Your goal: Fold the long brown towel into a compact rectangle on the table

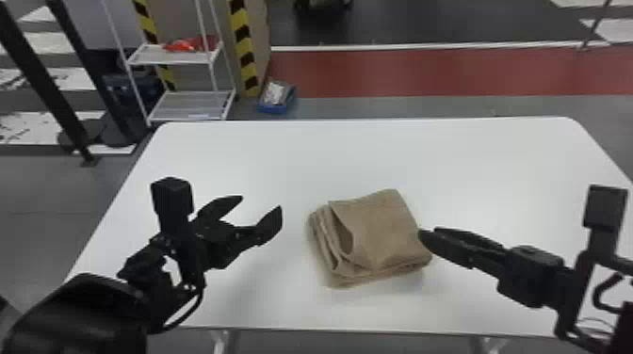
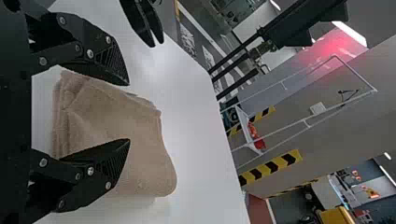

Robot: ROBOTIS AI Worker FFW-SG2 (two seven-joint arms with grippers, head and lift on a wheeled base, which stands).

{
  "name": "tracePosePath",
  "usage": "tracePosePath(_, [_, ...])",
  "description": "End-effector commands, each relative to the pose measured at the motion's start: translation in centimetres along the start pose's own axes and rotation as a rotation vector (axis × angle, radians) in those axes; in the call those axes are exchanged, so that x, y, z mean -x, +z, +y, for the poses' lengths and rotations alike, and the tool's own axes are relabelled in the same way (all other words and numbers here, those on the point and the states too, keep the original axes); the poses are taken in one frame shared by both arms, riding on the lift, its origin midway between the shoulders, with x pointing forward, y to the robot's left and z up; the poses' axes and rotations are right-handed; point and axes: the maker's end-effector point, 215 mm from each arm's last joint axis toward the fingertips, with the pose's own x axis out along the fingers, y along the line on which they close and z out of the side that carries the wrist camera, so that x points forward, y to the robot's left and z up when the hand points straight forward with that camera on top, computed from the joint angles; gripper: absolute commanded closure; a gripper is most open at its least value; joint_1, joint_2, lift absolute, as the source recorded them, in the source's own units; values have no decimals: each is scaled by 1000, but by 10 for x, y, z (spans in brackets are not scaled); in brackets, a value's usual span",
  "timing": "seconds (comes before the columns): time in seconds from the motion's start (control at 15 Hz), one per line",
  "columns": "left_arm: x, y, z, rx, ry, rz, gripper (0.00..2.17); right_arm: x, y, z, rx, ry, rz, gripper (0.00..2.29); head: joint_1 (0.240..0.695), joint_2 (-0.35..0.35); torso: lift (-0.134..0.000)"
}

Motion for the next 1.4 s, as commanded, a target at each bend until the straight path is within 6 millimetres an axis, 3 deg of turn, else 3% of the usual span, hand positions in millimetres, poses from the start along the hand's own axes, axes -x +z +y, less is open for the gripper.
tracePosePath(0.0, [-1,3,2,1,3,-28,157,27,-34,-24,-33,-69,48,2078,695,63,-120])
tracePosePath(0.07, [-1,5,1,1,1,-42,157,35,-48,-31,-37,-92,55,2078,695,55,-120])
tracePosePath(0.27, [-1,4,1,1,0,-44,154,35,-64,-46,-16,-128,12,2078,695,17,-120])
tracePosePath(0.47, [0,4,-2,1,-5,-43,154,21,-71,-59,-11,-152,5,2078,695,4,-120])
tracePosePath(0.73, [5,0,-1,3,-1,-43,154,-12,-69,-82,-12,-173,40,2078,695,7,-120])
tracePosePath(1.0, [10,10,-5,-9,-8,-98,154,-55,-49,-93,10,-197,90,2078,695,17,-120])
tracePosePath(1.33, [8,10,-11,-10,-20,-96,154,-87,-11,-89,62,-219,78,2078,695,34,-120])
